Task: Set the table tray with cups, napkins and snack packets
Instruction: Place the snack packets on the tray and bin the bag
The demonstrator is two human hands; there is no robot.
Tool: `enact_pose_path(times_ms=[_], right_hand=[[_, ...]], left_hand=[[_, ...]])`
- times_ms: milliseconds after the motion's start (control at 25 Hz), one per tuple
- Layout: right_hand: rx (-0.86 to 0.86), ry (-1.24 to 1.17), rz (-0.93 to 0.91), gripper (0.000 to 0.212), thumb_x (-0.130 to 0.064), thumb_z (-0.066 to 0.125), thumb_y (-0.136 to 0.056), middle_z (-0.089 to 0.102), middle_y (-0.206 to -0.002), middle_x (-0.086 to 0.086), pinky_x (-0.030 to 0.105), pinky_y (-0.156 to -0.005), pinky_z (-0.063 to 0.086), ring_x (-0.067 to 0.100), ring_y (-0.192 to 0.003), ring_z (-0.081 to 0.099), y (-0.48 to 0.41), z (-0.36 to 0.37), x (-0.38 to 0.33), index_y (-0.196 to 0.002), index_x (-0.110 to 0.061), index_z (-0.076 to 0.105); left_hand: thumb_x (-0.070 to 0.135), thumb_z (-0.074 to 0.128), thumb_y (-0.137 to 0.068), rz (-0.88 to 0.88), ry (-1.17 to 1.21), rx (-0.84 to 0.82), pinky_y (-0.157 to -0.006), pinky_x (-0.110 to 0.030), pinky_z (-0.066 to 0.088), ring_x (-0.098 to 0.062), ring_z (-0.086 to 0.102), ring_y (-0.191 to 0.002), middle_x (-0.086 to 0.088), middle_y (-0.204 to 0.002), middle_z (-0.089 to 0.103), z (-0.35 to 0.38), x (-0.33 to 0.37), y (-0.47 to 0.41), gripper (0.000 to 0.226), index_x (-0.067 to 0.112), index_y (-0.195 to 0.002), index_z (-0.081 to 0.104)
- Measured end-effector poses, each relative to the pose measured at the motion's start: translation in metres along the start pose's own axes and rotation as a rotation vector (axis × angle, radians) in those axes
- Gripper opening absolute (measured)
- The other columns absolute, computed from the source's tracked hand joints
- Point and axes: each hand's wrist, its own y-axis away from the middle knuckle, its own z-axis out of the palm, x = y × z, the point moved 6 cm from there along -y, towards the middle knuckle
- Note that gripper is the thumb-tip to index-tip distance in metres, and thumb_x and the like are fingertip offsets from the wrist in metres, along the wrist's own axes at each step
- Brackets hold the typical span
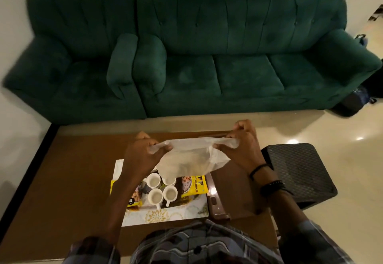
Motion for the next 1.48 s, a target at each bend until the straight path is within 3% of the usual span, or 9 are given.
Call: enact_pose_path(times_ms=[160,320,560,720,920,1080,1160,1280,1480], right_hand=[[-0.043,-0.09,-0.088,0.02,-0.021,0.084,-0.069,0.068,-0.085,0.001,0.02,-0.063,0.046,0.007,-0.07,0.058,0.003,-0.004,-0.008,-0.07,-0.013,0.066],[-0.154,-0.002,-0.402,0.015,-0.004,0.076,-0.072,0.068,-0.077,-0.004,0.024,-0.06,0.05,0.012,-0.064,0.061,0.011,-0.001,-0.037,-0.075,-0.014,0.065],[-0.061,0.186,-0.624,0.012,-0.021,0.056,-0.081,0.071,-0.083,0.005,0.03,-0.064,0.052,0.024,-0.07,0.067,0.02,-0.007,-0.074,-0.084,-0.014,0.066],[-0.01,0.157,-0.451,0.033,-0.032,0.062,-0.085,0.069,-0.107,0.005,0.024,-0.076,0.048,0.021,-0.091,0.066,0.024,-0.019,-0.059,-0.114,-0.017,0.06],[-0.536,-0.373,-0.046,0.072,-0.068,0.053,-0.08,0.06,-0.131,-0.004,0.032,-0.086,0.057,0.01,-0.102,0.065,0.059,0.019,-0.041,-0.142,-0.038,0.034],[-0.124,-0.318,0.085,0.038,-0.041,0.062,-0.088,0.064,-0.087,-0.014,0.033,-0.073,0.053,0.005,-0.078,0.064,0.046,0.005,-0.011,-0.123,-0.033,0.049],[-0.047,-0.163,0.105,0.049,-0.045,0.071,-0.079,0.057,-0.099,-0.014,0.032,-0.081,0.048,0.009,-0.092,0.058,0.041,-0.005,0.003,-0.12,-0.027,0.053],[-0.192,-0.731,0.363,0.059,-0.013,0.079,-0.075,0.065,-0.115,-0.008,0.024,-0.085,0.053,0.008,-0.103,0.065,0.053,-0.001,0.029,-0.125,-0.021,0.048],[0.0,-0.814,0.559,0.044,-0.022,0.086,-0.066,0.073,-0.102,0.012,0.053,-0.081,0.057,0.033,-0.091,0.07,0.087,-0.012,0.089,-0.102,-0.02,0.061]], left_hand=[[0.054,0.076,-0.068,0.098,-0.067,-0.168,-0.077,-0.026,0.036,-0.013,0.044,-0.104,0.003,-0.111,0.05,0.018,-0.002,0.003,0.036,0.021,-0.076,0.063],[0.059,0.079,-0.056,0.216,0.068,-0.377,-0.103,-0.032,0.035,-0.01,0.035,-0.129,0.006,-0.144,0.036,0.039,0.022,0.008,0.077,0.03,-0.122,0.051],[0.03,0.068,-0.084,0.104,0.192,-0.385,-0.077,-0.031,0.052,-0.022,0.066,-0.096,-0.003,-0.107,0.071,0.071,0.038,0.013,0.027,0.027,-0.11,0.067],[0.006,0.054,-0.091,-0.157,0.394,-0.229,-0.065,-0.024,0.041,-0.027,0.062,-0.097,-0.016,-0.107,0.067,0.064,0.033,0.012,0.02,0.005,-0.109,0.065],[0.019,0.036,-0.098,-0.717,1.048,-0.333,-0.073,-0.034,0.048,-0.021,0.058,-0.08,-0.011,-0.106,0.061,0.078,0.035,0.024,0.03,0.004,-0.117,0.054],[0.028,0.043,-0.094,-0.76,1.334,-0.364,-0.075,-0.034,0.054,-0.023,0.068,-0.08,-0.02,-0.095,0.069,0.09,0.047,0.034,0.032,0.005,-0.102,0.064],[0.024,0.041,-0.092,-0.723,1.489,-0.427,-0.074,-0.034,0.057,-0.025,0.07,-0.082,-0.018,-0.093,0.072,0.092,0.062,0.04,0.034,0.004,-0.1,0.067],[0.02,0.056,-0.07,-0.637,1.518,-0.462,-0.048,-0.023,0.054,-0.015,0.068,-0.053,-0.006,-0.06,0.07,0.092,0.088,0.047,0.02,0.011,-0.067,0.074],[0.025,0.033,-0.098,-0.754,1.236,-0.528,-0.056,-0.024,0.055,-0.009,0.068,-0.06,-0.002,-0.084,0.068,0.143,0.087,0.057,0.028,0.015,-0.099,0.06]])
